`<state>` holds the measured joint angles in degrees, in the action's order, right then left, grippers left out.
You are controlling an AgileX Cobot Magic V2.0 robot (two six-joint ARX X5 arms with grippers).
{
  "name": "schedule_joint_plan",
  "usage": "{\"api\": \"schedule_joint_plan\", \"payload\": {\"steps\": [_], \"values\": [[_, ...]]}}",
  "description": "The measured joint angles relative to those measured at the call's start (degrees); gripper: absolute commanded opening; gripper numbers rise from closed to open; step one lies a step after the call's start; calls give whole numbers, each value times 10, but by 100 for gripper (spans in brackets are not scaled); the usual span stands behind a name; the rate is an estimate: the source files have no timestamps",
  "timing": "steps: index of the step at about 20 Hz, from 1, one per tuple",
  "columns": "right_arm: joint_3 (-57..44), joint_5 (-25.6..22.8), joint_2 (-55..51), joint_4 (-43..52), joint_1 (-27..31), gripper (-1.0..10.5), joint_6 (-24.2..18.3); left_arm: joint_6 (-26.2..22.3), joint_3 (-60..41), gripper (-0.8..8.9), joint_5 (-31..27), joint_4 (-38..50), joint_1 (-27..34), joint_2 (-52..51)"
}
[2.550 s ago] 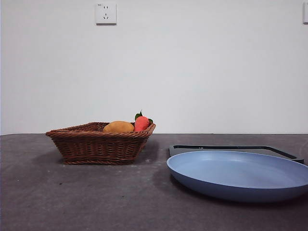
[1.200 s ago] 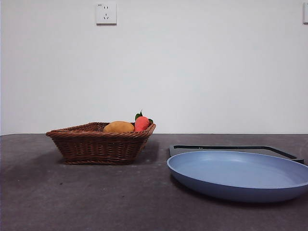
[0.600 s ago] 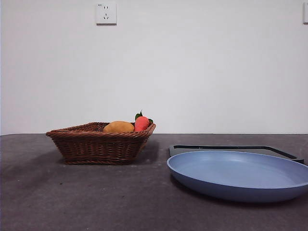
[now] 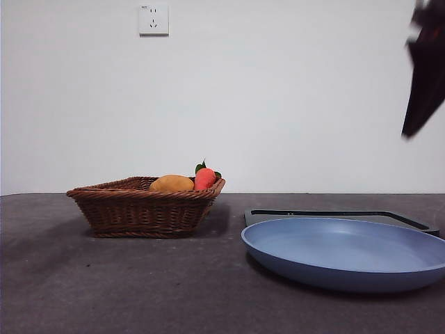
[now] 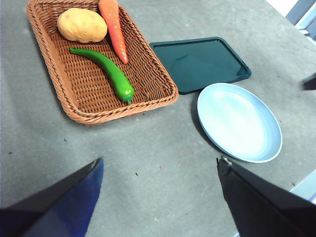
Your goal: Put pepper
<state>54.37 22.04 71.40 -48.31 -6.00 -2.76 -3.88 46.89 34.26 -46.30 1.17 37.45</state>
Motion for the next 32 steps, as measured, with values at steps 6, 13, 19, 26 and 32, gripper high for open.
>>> {"api": "schedule_joint_plan", "payload": {"steps": [6,13,19,26,32], "values": [[0,-26,130,68,0,350,0,0,0,402,0,0,0,0],[0,-30,203,103,0,289,0,0,0,402,0,1,0,0],[0,-30,224,103,0,62,0,0,0,402,0,1,0,0],[0,-25,224,104,1,3,6,4,0,402,0,10,0,0],[0,-28,145,89,0,3,22,27,1,402,-32,43,-32,37]]}}
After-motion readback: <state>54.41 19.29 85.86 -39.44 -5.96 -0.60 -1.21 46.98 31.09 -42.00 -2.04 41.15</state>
